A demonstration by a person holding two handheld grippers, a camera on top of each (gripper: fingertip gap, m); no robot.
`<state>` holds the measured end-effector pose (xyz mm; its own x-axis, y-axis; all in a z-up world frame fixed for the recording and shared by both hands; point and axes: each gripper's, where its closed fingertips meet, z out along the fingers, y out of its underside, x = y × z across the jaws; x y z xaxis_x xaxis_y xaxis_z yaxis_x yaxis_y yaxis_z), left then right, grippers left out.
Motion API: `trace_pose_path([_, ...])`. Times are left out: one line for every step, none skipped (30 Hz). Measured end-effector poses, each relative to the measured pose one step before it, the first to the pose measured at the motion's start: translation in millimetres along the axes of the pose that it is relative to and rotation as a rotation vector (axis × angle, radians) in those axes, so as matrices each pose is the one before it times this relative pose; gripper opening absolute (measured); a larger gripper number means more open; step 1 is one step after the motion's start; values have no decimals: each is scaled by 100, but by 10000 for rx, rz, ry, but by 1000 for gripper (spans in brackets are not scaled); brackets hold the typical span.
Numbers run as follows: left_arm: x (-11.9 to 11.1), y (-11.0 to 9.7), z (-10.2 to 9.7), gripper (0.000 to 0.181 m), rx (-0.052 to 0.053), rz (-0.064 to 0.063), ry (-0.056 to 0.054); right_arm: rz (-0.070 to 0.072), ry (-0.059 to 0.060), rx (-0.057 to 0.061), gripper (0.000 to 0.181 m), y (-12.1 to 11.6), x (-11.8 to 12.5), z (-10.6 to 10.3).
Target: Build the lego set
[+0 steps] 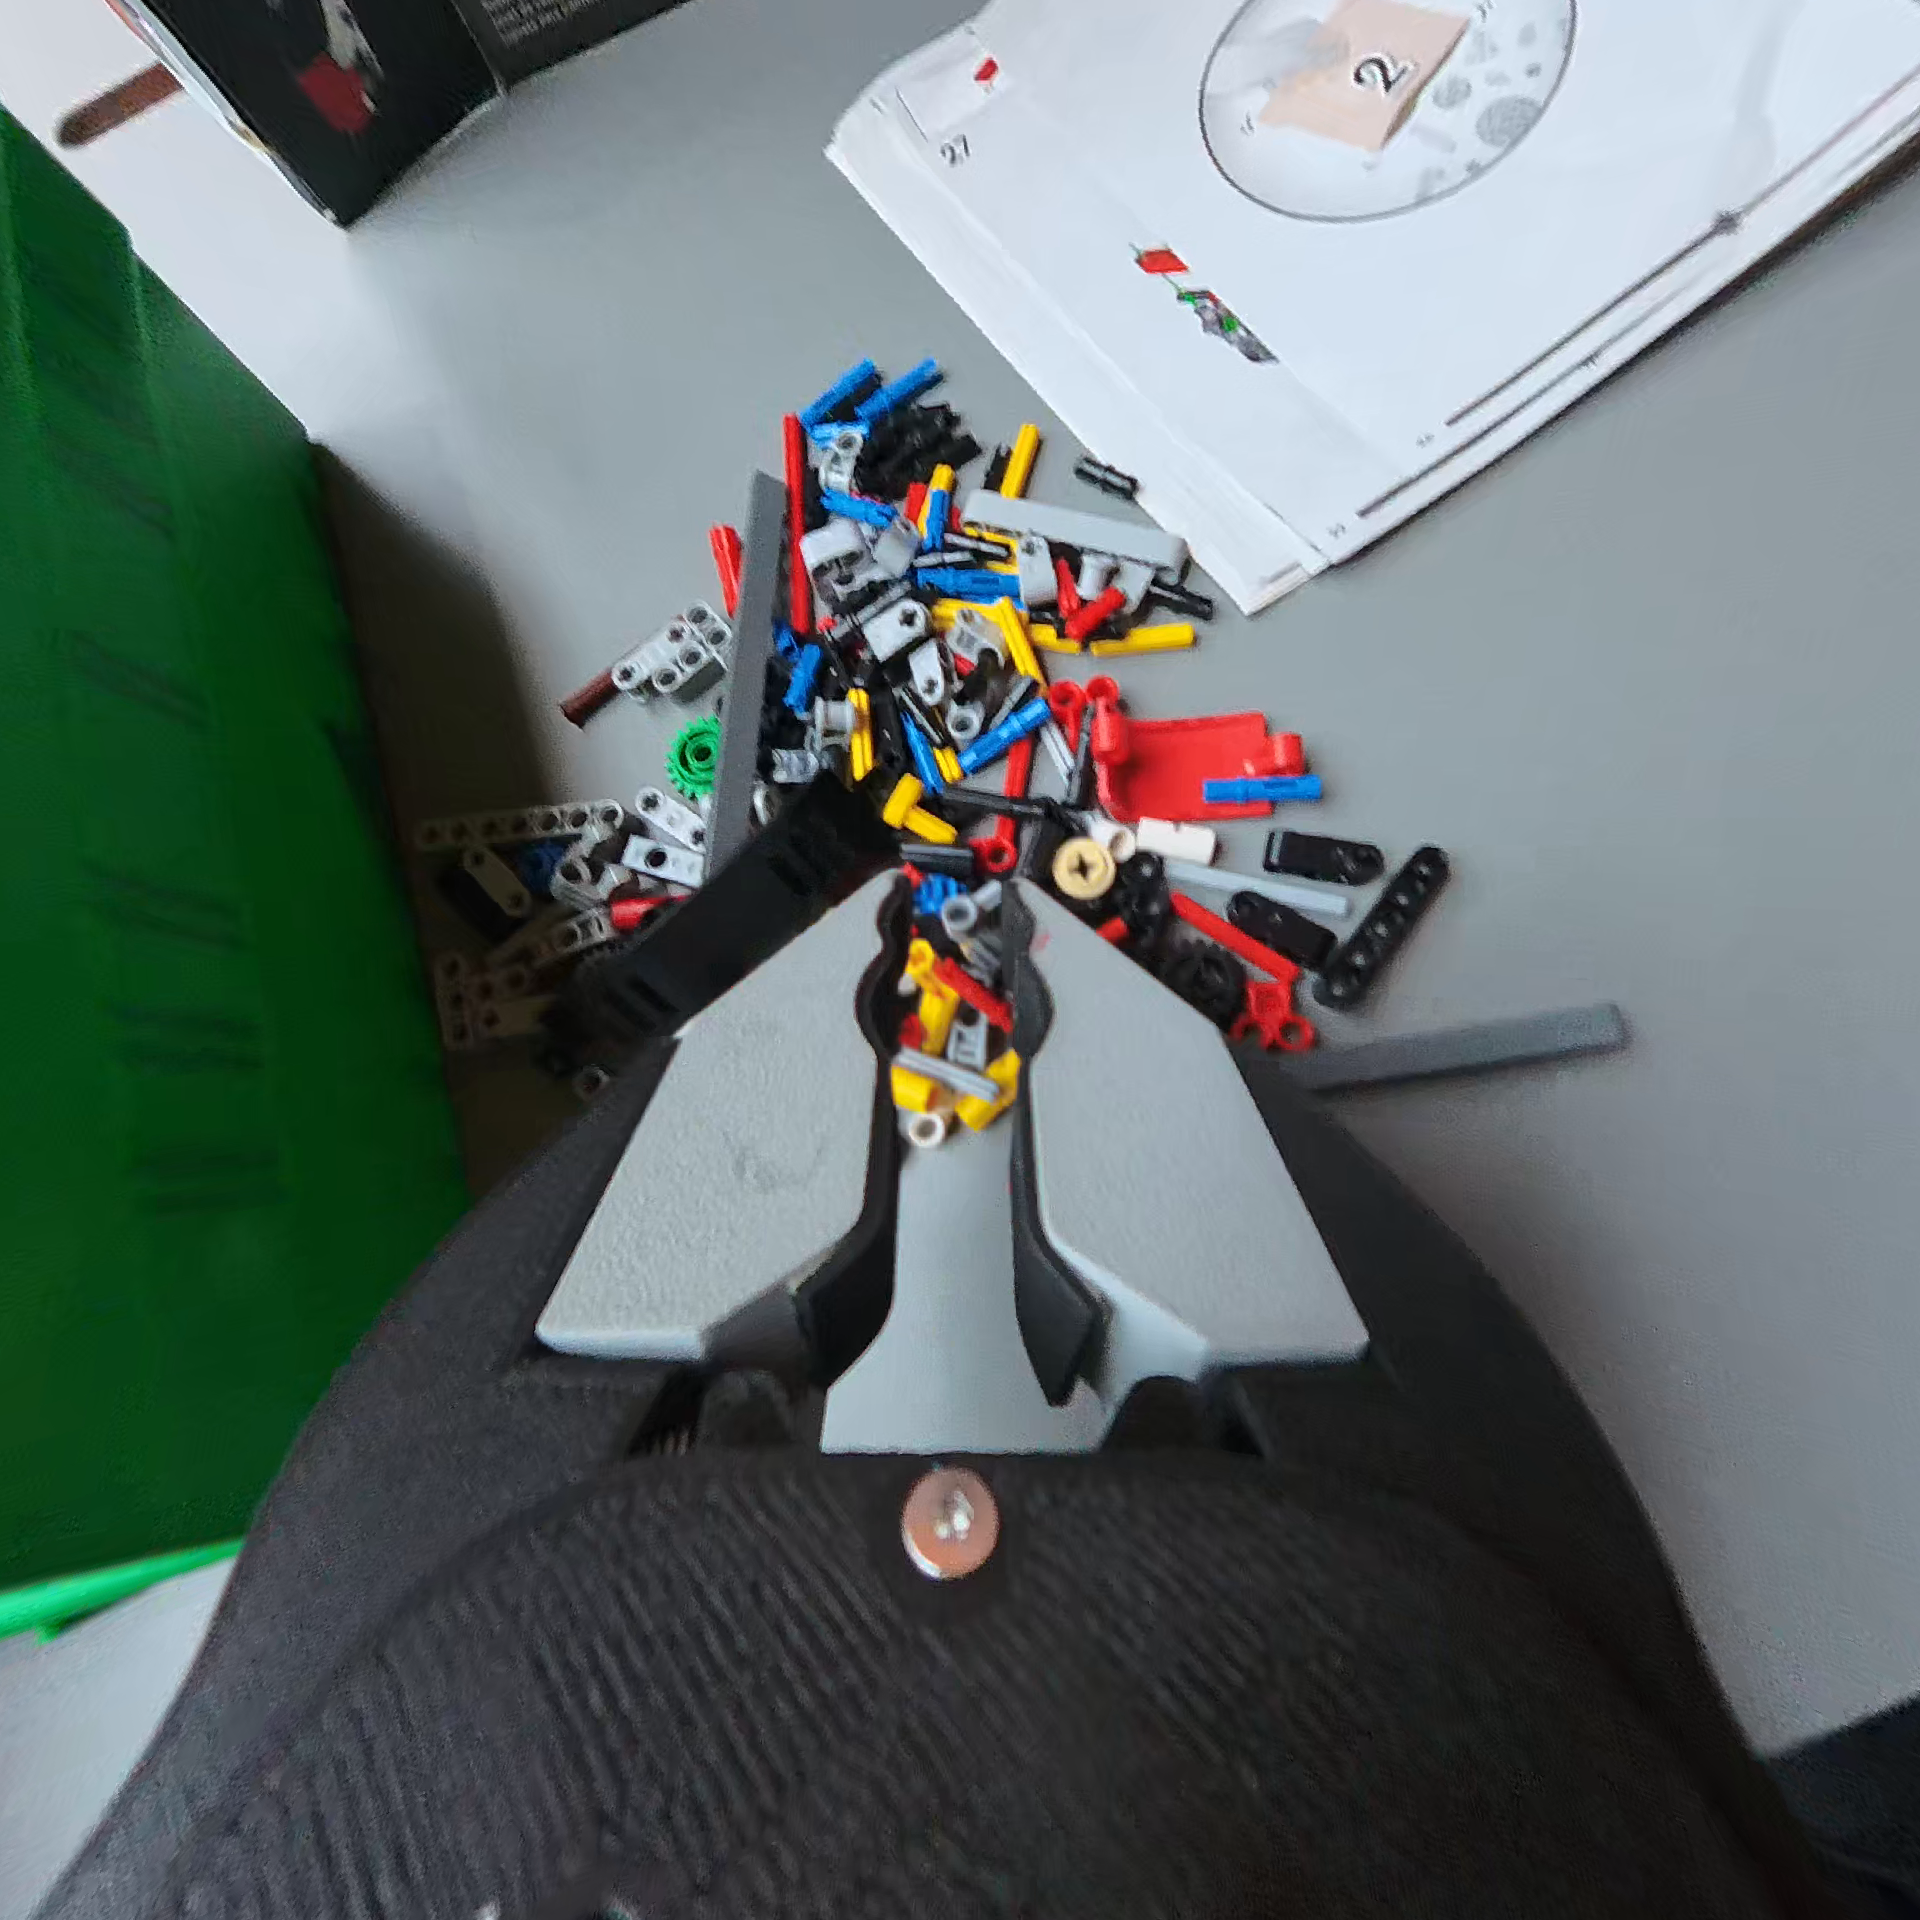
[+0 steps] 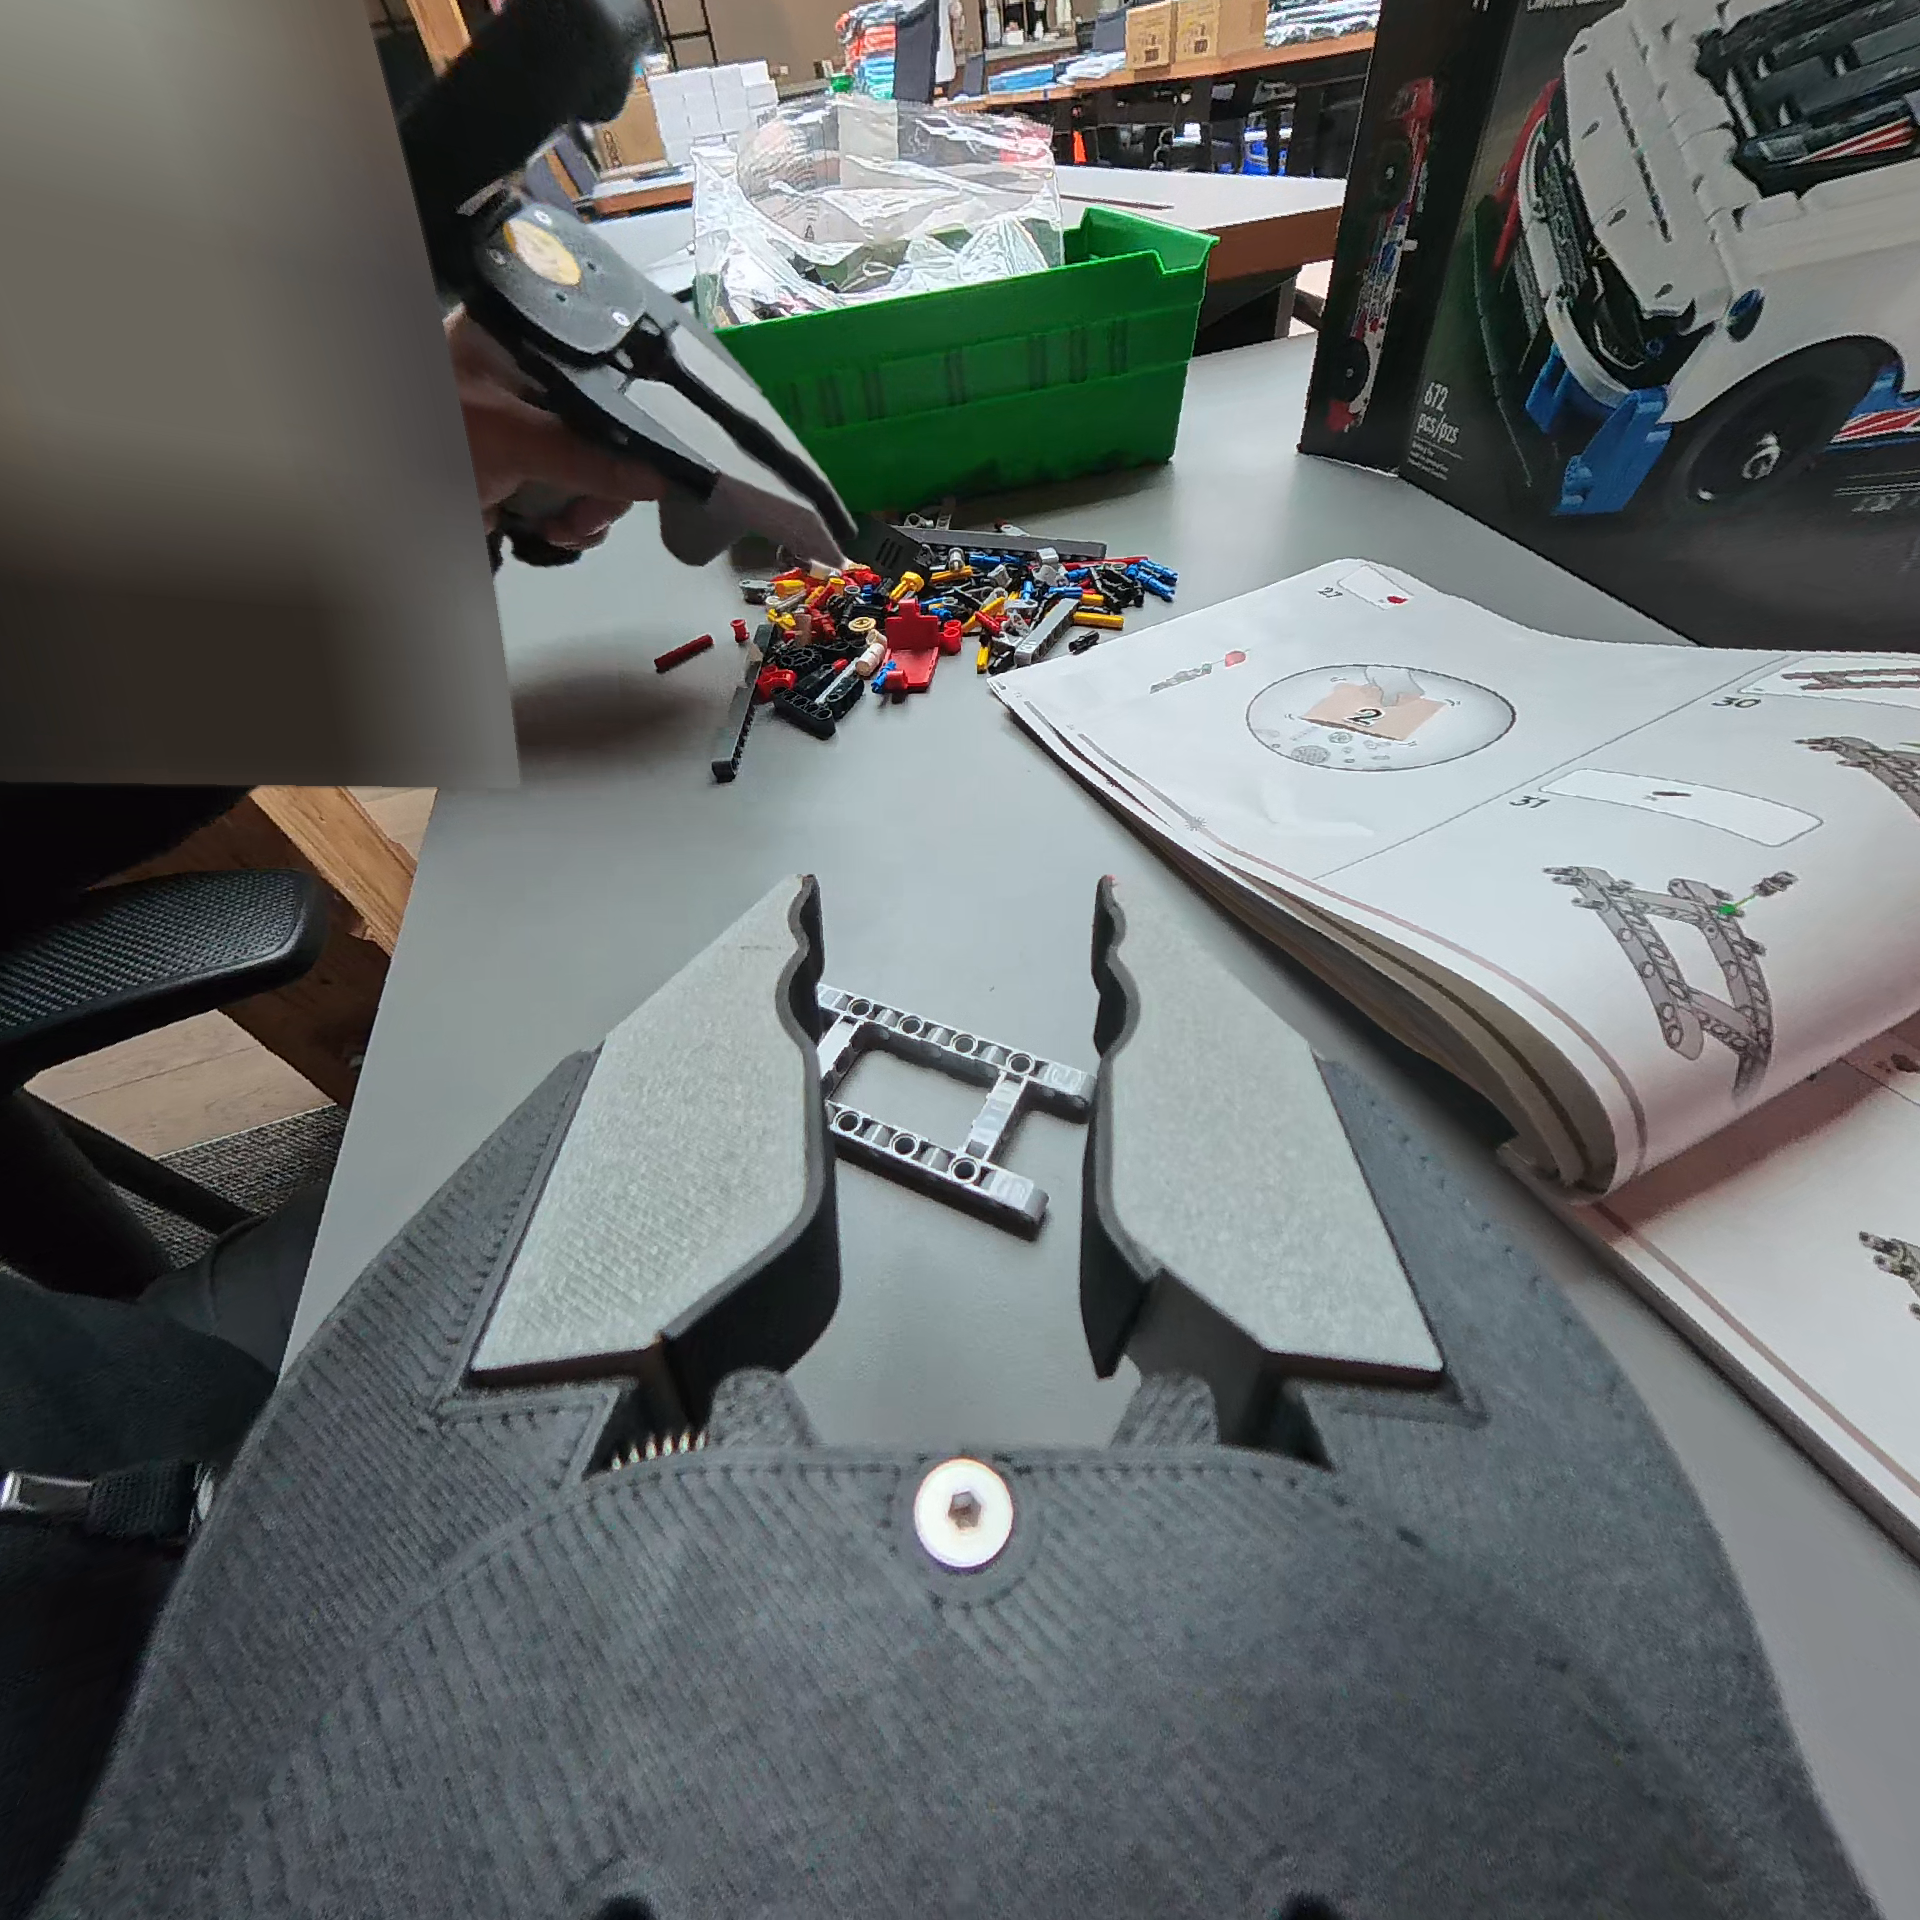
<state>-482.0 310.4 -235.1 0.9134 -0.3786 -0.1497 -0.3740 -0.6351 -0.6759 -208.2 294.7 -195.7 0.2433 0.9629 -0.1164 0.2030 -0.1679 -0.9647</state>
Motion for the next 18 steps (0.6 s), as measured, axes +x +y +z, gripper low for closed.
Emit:
trace_pose_path([-240, -433, 353, 15, 21, 34, -49, -13, 10, 1, 49, 2, 4, -3])
trace_pose_path([-124, -356, 404, 16, -17, 52, -9, -2, 11, 10, 49, -10, 10, -5])
trace_pose_path([-82, -310, 372, 17, -34, 104, -31, 10, 1, 15, 49, -14, 14, -26])
trace_pose_path([-29, -240, 316, 17, -54, 162, -44, 22, -5, 17, 49, -21, 17, -20])
trace_pose_path([7, -161, 253, 17, -94, 162, -36, 30, -12, 14, 49, -13, 19, -5])
trace_pose_path([97, -145, 173, 17, -90, 137, 16, 30, -20, 10, 49, -16, 6, -11])
trace_pose_path([116, -245, 101, 17, -12, 108, 40, 26, -26, 2, 49, 4, -11, -7])
trace_pose_path([166, -296, 89, 16, 46, 73, 99, 19, -31, -9, 49, 15, -16, 4])
trace_pose_path([280, -255, 136, 16, 4, 74, 199, 8, -15, -9, 49, 16, -8, 10])
trace_pose_path([163, -129, 178, 17, -76, 71, 158, -5, -2, -1, 49, 1, -11, 7])
trace_pose_path([-118, -57, 219, 17, -118, 71, 15, -12, 1, 3, 49, 0, -10, -2])
trace_pose_path([-175, 119, 218, 17, -183, 124, 8, -13, -6, 5, 49, 0, -26, -12])
trace_pose_path([-172, 240, 209, 15, -231, 118, 39, -6, -8, 8, 49, -7, -14, -6])
trace_pose_path([-194, 245, 158, 14, -210, 51, 41, 2, -5, 16, 49, -17, -2, -17])
trace_pose_path([-227, 178, 118, 14, -161, -36, 29, 10, -2, 18, 48, -21, 7, -14])
trace_pose_path([-67, 163, 79, 14, -143, -87, 115, 15, -6, 12, 48, -15, 8, -16])
trace_pose_path([98, 140, 65, 14, -129, -95, 176, 14, -11, 0, 48, 8, -2, -3])
trace_pose_path([111, -16, 45, 14, -33, -53, 112, 11, -11, -12, 48, 19, -7, 17])
